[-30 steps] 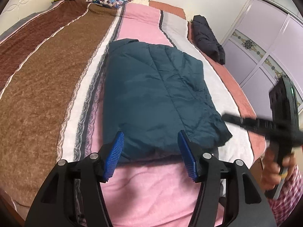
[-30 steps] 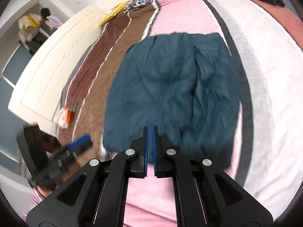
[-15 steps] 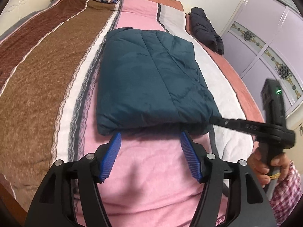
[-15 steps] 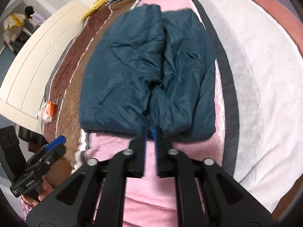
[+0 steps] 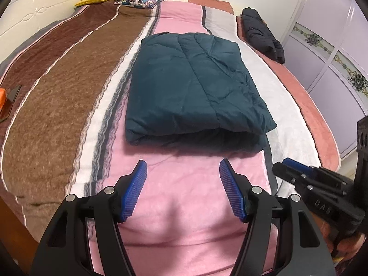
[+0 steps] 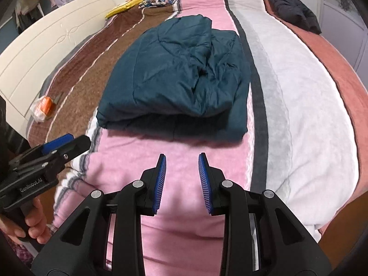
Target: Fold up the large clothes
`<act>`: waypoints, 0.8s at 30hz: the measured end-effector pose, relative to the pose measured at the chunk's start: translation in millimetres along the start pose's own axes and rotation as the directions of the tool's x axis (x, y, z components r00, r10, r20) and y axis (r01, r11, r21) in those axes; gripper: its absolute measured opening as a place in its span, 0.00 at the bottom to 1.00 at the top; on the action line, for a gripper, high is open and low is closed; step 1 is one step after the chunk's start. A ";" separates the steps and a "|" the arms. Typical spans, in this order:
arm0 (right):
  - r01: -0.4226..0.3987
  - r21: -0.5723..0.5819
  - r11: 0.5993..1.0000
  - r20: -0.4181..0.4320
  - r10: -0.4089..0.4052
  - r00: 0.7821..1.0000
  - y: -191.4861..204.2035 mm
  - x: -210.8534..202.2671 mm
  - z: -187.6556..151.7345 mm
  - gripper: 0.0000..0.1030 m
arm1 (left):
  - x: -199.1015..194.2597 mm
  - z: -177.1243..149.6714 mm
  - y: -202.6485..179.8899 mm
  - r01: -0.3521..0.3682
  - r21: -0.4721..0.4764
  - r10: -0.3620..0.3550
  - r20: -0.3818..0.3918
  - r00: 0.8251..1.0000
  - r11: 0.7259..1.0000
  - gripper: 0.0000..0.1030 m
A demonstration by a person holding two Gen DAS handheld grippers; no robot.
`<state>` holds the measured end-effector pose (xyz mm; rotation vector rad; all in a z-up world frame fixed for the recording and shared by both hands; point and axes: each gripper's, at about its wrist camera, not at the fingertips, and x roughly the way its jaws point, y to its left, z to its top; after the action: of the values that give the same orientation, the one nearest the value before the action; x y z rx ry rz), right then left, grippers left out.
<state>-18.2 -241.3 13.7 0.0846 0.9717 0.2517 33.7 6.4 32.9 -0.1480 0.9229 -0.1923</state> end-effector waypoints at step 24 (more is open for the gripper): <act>0.092 0.008 0.996 0.016 -0.092 0.996 11.2 -2.6 -31.4 0.29 | -10.6 -32.2 -18.6 -0.070 0.019 0.070 -0.001 0.998 0.997 0.62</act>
<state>-47.5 -232.5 0.2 0.0485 0.9577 0.1620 -0.2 -10.7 25.8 -0.0982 0.9265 -0.1362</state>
